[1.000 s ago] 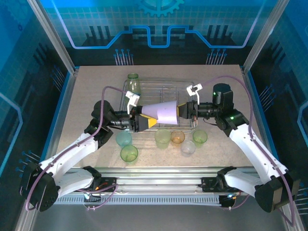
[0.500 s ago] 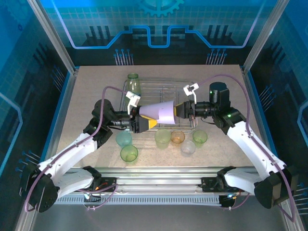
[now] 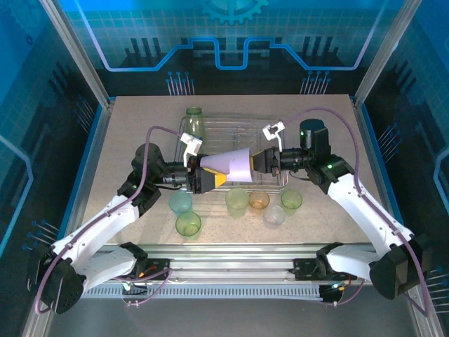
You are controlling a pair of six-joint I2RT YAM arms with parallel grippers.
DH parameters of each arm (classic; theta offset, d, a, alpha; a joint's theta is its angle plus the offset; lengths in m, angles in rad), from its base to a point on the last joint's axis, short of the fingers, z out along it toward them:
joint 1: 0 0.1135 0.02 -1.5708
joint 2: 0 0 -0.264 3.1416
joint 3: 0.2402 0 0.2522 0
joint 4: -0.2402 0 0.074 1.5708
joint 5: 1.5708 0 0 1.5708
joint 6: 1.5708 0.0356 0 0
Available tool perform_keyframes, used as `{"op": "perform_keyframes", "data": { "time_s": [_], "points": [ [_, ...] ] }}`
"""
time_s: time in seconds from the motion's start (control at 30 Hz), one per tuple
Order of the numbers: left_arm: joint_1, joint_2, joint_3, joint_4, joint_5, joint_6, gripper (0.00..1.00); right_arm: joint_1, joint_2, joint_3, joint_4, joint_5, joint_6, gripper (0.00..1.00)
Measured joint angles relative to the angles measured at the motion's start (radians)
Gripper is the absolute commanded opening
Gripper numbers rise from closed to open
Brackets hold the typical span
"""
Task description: Load the cups into the dish rack
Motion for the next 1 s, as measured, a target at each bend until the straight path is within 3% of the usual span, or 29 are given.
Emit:
{"op": "perform_keyframes", "data": {
  "time_s": [0.1,0.27,0.33,0.47,0.53,0.7,0.77,1.0],
  "points": [
    [0.001,0.0,0.0,-0.003,0.0,0.003,0.85,0.001,0.003,0.0,-0.002,0.0,0.0,0.0],
    [0.007,0.0,0.0,-0.009,0.003,0.002,0.58,0.003,0.004,0.002,0.0,-0.005,0.0,0.0],
    [0.009,0.0,0.0,-0.009,0.005,0.005,0.54,0.003,0.008,0.005,0.001,-0.009,0.001,0.16],
    [0.009,-0.001,0.0,-0.025,-0.009,0.019,0.48,0.005,0.024,0.015,-0.029,0.014,-0.022,0.35],
    [0.009,-0.006,0.006,-0.065,-0.035,0.041,0.45,0.007,0.031,0.025,-0.079,0.058,-0.051,0.38],
    [0.007,-0.029,0.107,-0.38,-0.225,0.158,0.43,-0.006,0.03,0.074,-0.256,0.303,-0.128,0.41],
    [0.006,-0.029,0.183,-0.547,-0.354,0.216,0.39,-0.037,0.021,0.072,-0.31,0.405,-0.138,0.4],
    [-0.02,0.051,0.379,-0.959,-0.723,0.353,0.4,-0.151,-0.053,-0.093,-0.309,0.515,-0.074,0.4]
  ]
}}
